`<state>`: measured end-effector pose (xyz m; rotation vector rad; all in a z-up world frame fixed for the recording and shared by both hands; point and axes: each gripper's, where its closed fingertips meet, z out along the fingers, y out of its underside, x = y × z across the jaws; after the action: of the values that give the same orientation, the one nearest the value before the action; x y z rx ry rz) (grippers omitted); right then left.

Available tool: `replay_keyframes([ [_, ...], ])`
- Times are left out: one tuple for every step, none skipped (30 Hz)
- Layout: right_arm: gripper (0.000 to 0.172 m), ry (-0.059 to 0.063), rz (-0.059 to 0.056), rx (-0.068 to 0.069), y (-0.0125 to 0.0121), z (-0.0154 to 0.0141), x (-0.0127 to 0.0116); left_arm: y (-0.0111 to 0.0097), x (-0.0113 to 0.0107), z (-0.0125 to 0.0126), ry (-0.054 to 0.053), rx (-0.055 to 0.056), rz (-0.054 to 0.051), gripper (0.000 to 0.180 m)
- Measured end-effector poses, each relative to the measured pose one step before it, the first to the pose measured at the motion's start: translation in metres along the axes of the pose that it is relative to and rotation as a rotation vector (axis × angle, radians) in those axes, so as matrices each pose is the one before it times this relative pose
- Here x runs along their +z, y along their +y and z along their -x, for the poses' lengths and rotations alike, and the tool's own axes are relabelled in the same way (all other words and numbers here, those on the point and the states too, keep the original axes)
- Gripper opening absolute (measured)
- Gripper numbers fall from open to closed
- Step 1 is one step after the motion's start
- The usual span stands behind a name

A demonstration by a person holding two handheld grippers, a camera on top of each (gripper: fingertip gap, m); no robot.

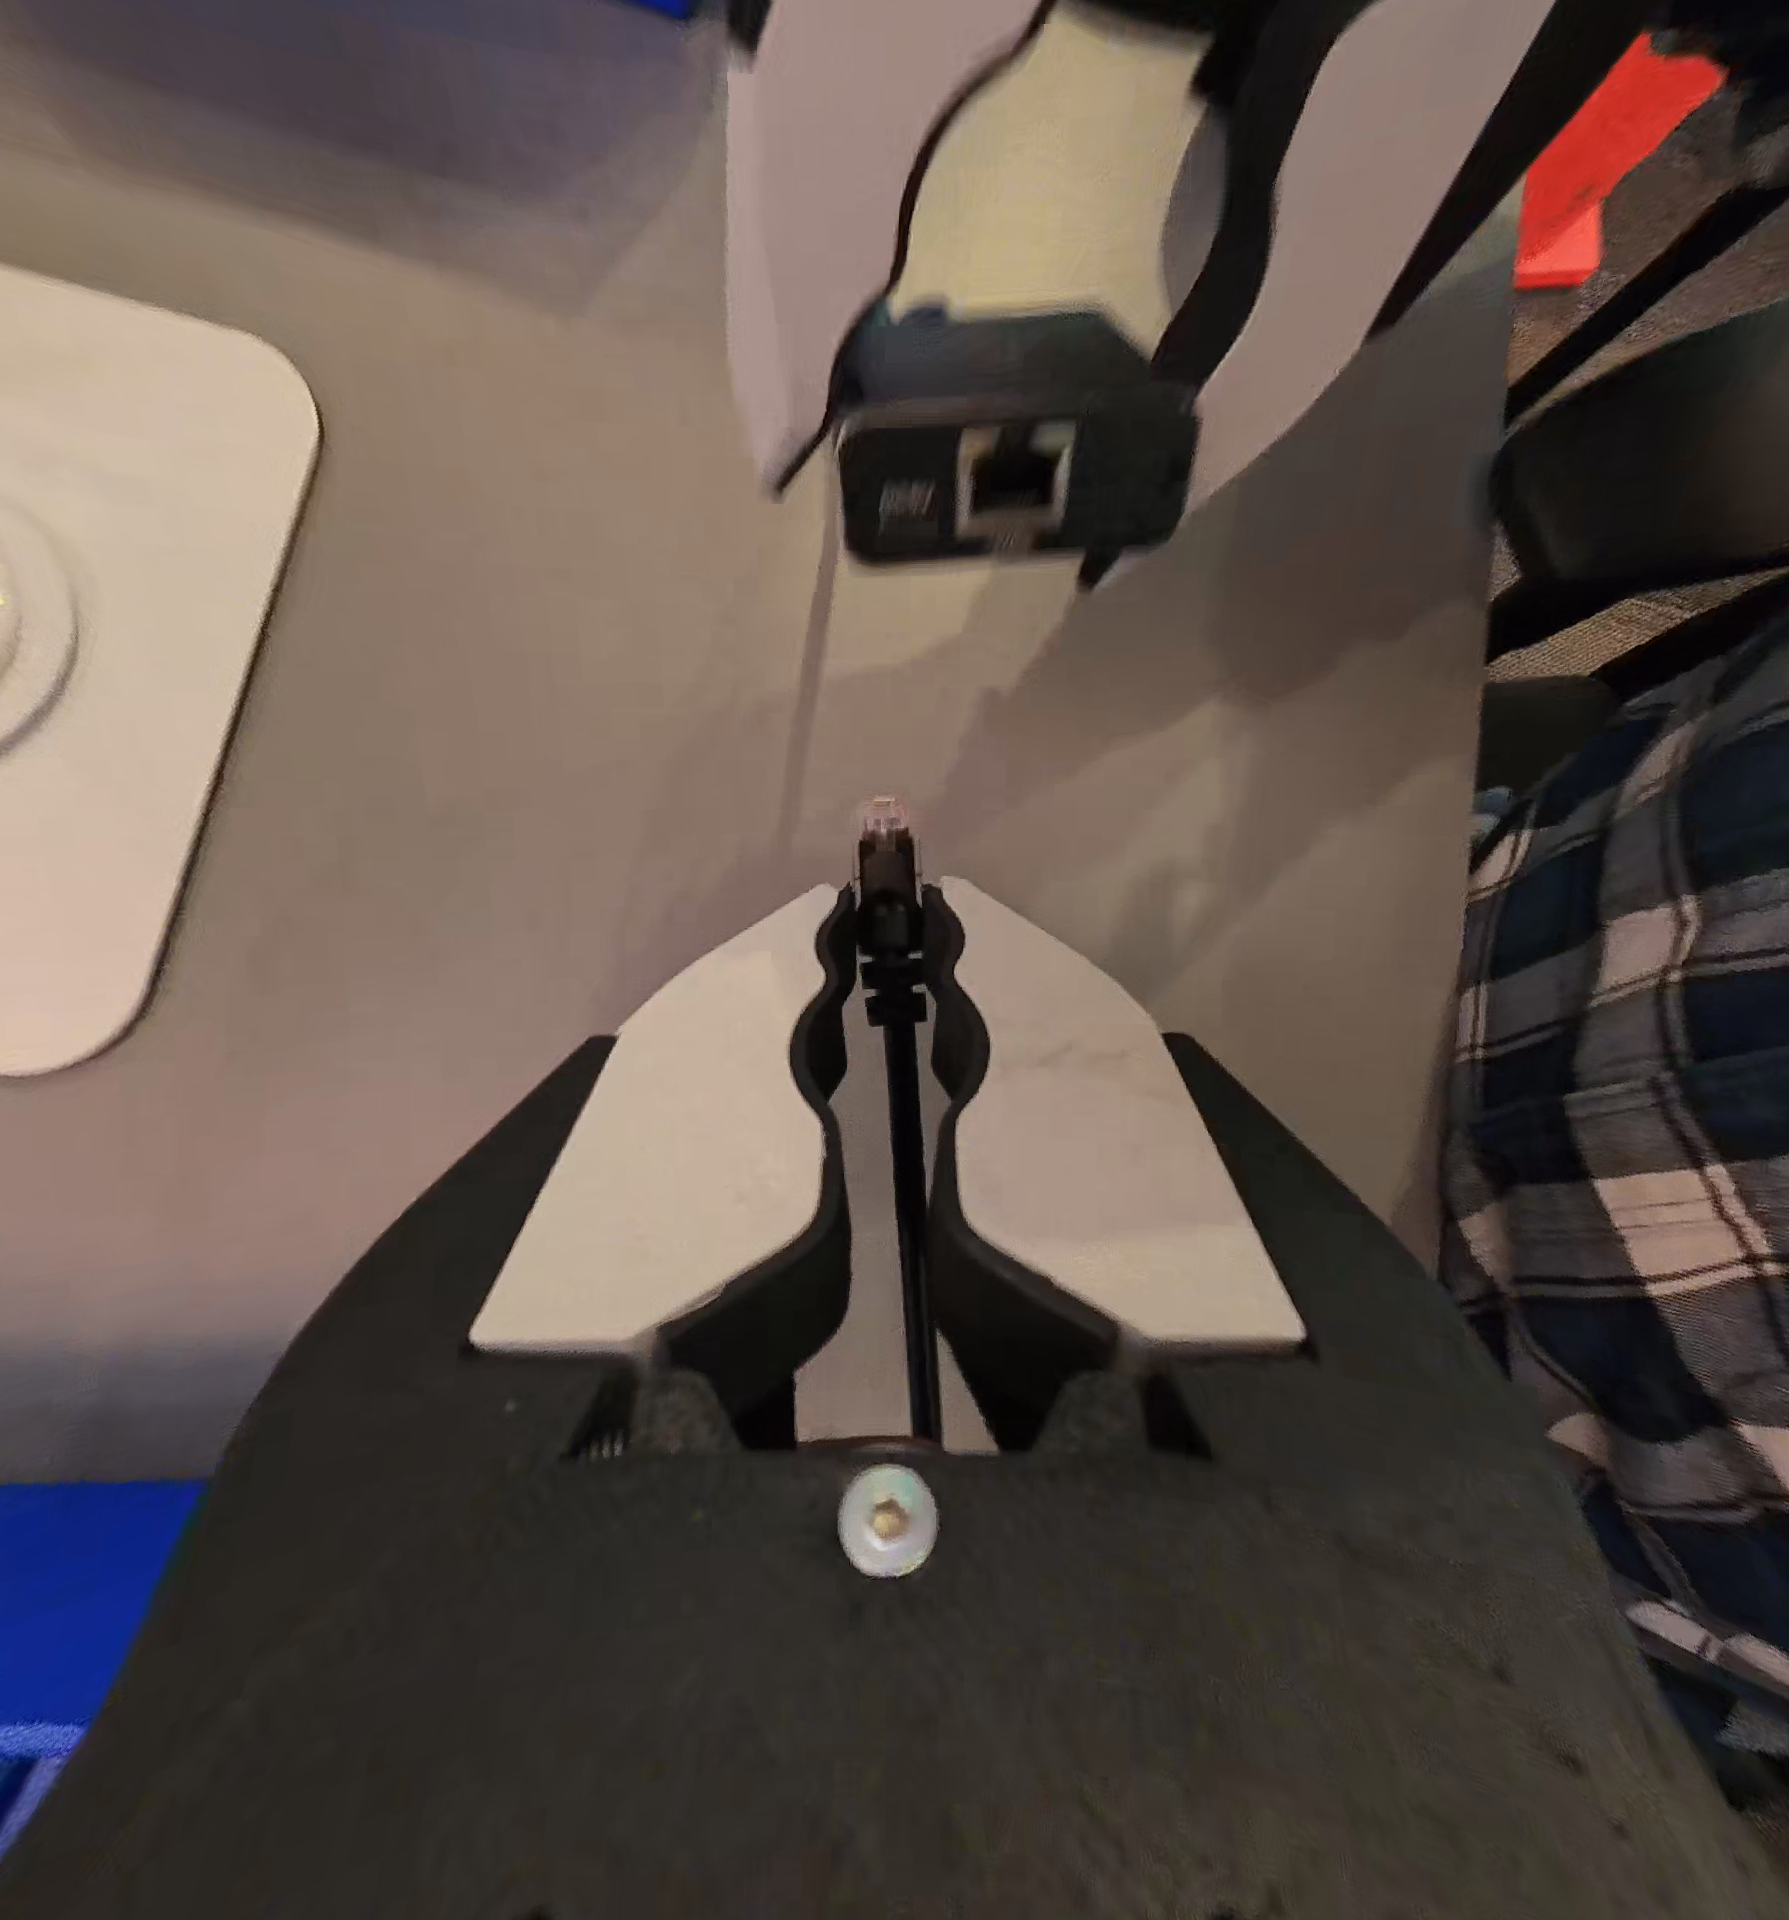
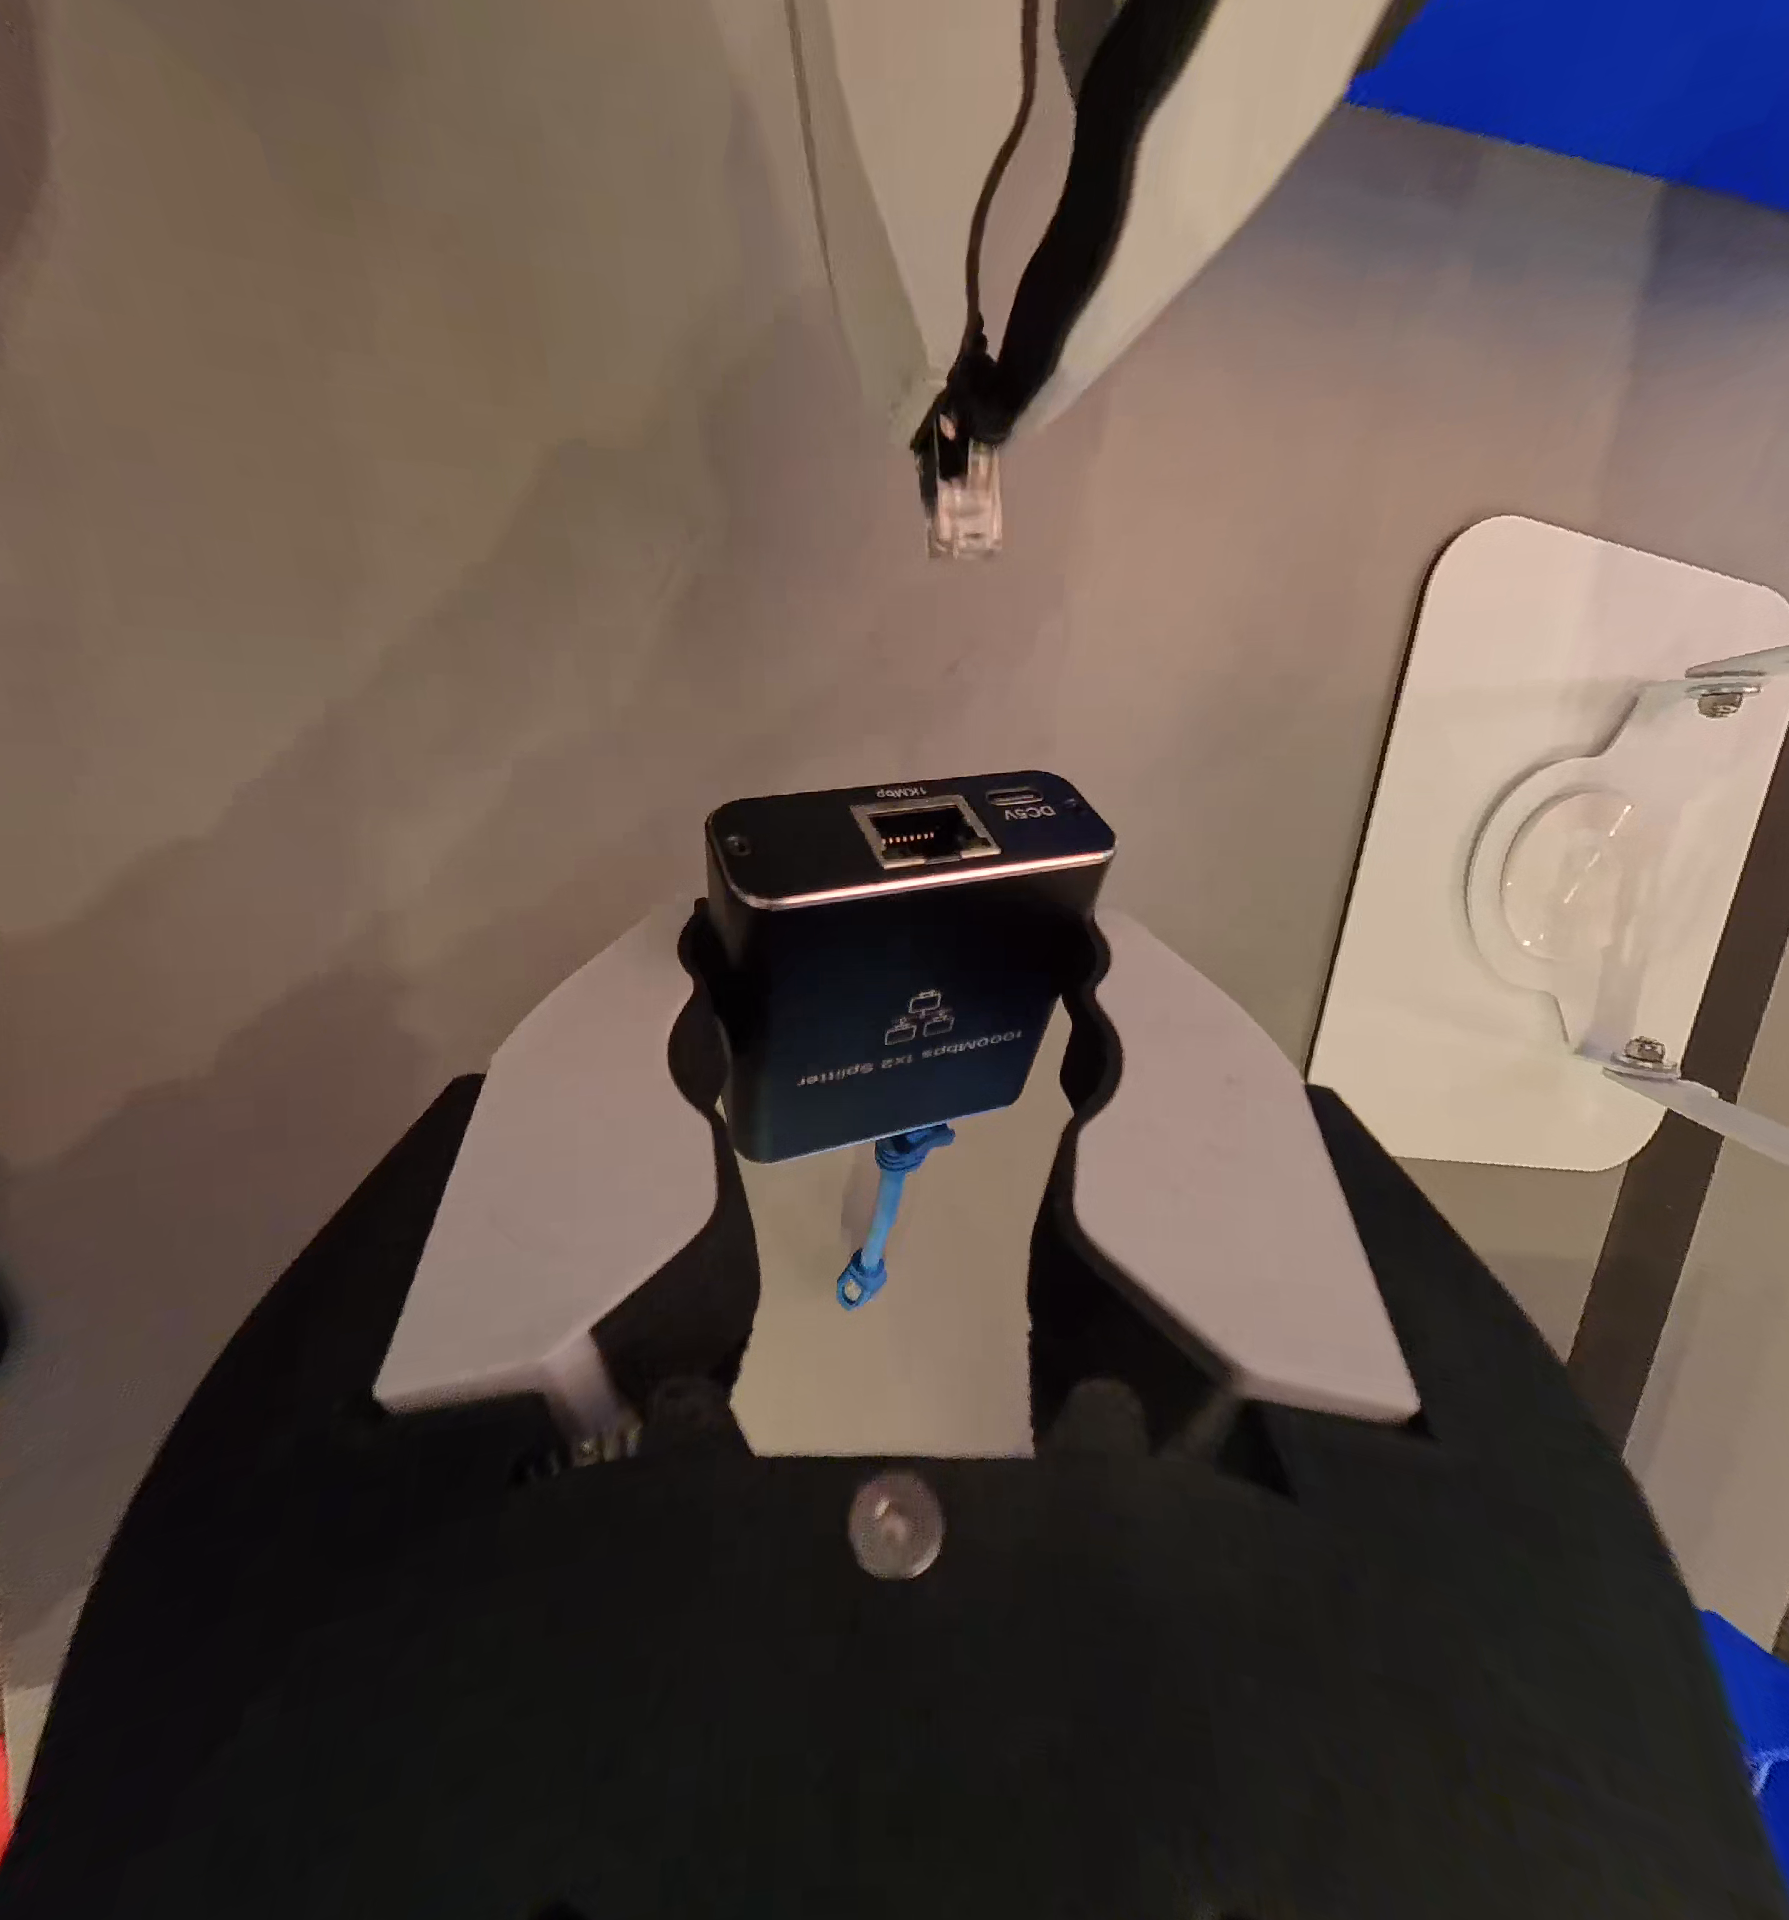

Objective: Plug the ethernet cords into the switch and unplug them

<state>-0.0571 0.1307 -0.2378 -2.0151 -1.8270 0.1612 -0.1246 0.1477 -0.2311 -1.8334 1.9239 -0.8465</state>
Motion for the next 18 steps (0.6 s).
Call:
replay_keyframes([
  [0.065,-0.0026,0.0008,0.0017,-0.00097,-0.00135,0.00120,-0.00831,-0.00178,-0.00103,0.0058,0.0089,-0.0119,0.012],
  [0.065,-0.0030,0.0000,0.0025,-0.00116,-0.00138,0.00109,-0.00658,-0.00070,-0.00216,0.0148,0.0052,-0.0079,0.012],
  [0.065,-0.0042,0.0006,0.0000,-0.00125,-0.00089,0.00101,-0.00670,-0.00068,0.00039,-0.0043,0.0032,-0.0161,0.012],
  [0.065,-0.0010,-0.0010,0.0002,-0.00133,-0.00126,0.00084,-0.00551,-0.00071,-0.00027,0.0016,-0.0001,-0.0137,0.012],
  [0.065,-0.0005,-0.0008,0.0014,-0.00110,-0.00121,0.00052,-0.00390,-0.00043,-0.00292,0.0185,0.0035,-0.0093,0.012],
  [0.065,-0.0009,0.0012,0.0018,-0.00066,-0.00101,0.00050,-0.00404,-0.00079,-0.00055,-0.0040,0.0088,-0.0176,0.012],
  [0.065,-0.0010,0.0008,0.0014,-0.00049,-0.00084,0.00050,-0.00295,-0.00059,-0.00030,-0.0045,0.0036,-0.0131,0.012],
  [0.065,0.0009,-0.0019,-0.0003,-0.00080,-0.00077,0.00037,-0.00030,0.00050,-0.00173,0.0086,0.0012,0.0010,0.011],
  [0.065,-0.0013,-0.0010,0.0009,-0.00060,-0.00023,0.00014,-0.00151,0.00002,0.00091,-0.0103,0.0009,-0.0121,0.012],
  [0.065,-0.0008,0.0023,-0.0028,-0.00024,-0.00004,0.00038,-0.00130,-0.00019,0.00102,-0.0097,0.0004,-0.0089,0.011],
  [0.065,0.0016,0.0033,-0.0014,-0.00007,-0.00024,0.00040,0.00244,0.00115,-0.00008,0.0017,0.0005,0.0197,0.011],
  [0.065,0.0009,0.0020,0.0005,-0.00038,-0.00012,0.00045,0.00305,0.00185,0.00085,-0.0036,0.0000,0.0221,0.011],
  [0.065,-0.0022,0.0036,-0.0022,-0.00018,0.00034,0.00051,0.00066,0.00172,-0.00028,0.0047,-0.0023,0.0039,0.011],
  [0.065,0.0009,0.0076,-0.0062,0.00030,0.00028,0.00078,0.00180,0.00169,-0.00007,0.0056,-0.0080,0.0113,0.012],
  [0.065,0.0057,0.0144,-0.0039,0.00133,-0.00052,0.00114,0.00148,0.00124,0.00231,-0.0122,-0.0040,0.0099,0.012],
  [0.065,0.0000,0.0083,-0.0027,0.00056,0.00022,0.00115,0.00029,0.00041,0.00238,-0.0104,-0.0044,0.0026,0.011],
  [0.065,-0.0021,0.0059,-0.0021,0.00011,0.00056,0.00092,-0.00004,0.00018,-0.00127,0.0167,-0.0050,0.0000,0.011],
  [0.065,0.0042,0.0087,0.0020,0.00027,-0.00052,0.00100,-0.00033,0.00023,-0.00071,0.0108,-0.0049,-0.0023,0.012],
])
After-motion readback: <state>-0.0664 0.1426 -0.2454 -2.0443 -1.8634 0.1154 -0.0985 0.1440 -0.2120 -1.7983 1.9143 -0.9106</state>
